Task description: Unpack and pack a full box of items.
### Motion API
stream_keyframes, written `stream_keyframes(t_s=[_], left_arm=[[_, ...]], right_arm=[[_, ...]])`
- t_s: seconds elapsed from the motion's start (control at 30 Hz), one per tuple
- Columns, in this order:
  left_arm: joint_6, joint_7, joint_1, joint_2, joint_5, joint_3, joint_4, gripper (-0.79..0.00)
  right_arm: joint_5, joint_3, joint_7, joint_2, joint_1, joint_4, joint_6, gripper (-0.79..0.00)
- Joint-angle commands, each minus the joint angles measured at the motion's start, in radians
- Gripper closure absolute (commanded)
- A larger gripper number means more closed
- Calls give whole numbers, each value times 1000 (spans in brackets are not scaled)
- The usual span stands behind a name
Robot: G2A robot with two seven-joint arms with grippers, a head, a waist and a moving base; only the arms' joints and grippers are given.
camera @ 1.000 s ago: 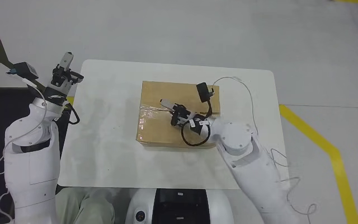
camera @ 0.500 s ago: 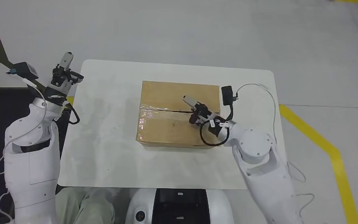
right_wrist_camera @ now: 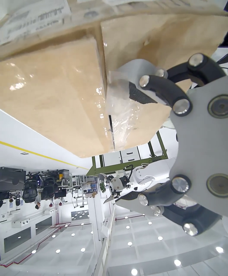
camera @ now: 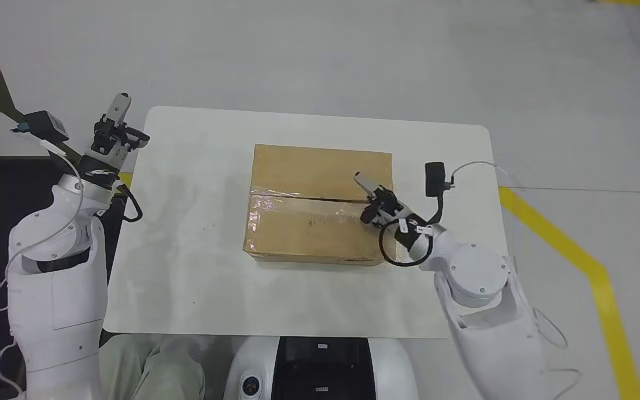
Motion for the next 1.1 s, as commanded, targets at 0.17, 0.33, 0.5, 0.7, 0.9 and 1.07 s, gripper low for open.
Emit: stream_keyframes(t_s=[0.17, 0.33, 0.5, 0.7, 0.9, 1.07], left_arm=[[0, 0, 0, 0, 0, 0, 0, -785], [0, 0, 0, 0, 0, 0, 0, -785], [0, 0, 0, 0, 0, 0, 0, -785], [0, 0, 0, 0, 0, 0, 0, -785], [0, 0, 0, 0, 0, 0, 0, -785], [0, 0, 0, 0, 0, 0, 0, -785]], right_arm=[[-46, 35, -41, 11, -41, -46, -5, -785], [-26, 43, -50, 15, -70, -93, -68, -785], [-99, 26, -2, 26, -63, -130, -131, -785], [-266, 15, 95, 44, -27, -125, -187, -785], [-446, 30, 203, 68, -21, -117, -313, -785], [-525, 41, 255, 83, -28, -107, -419, -785]])
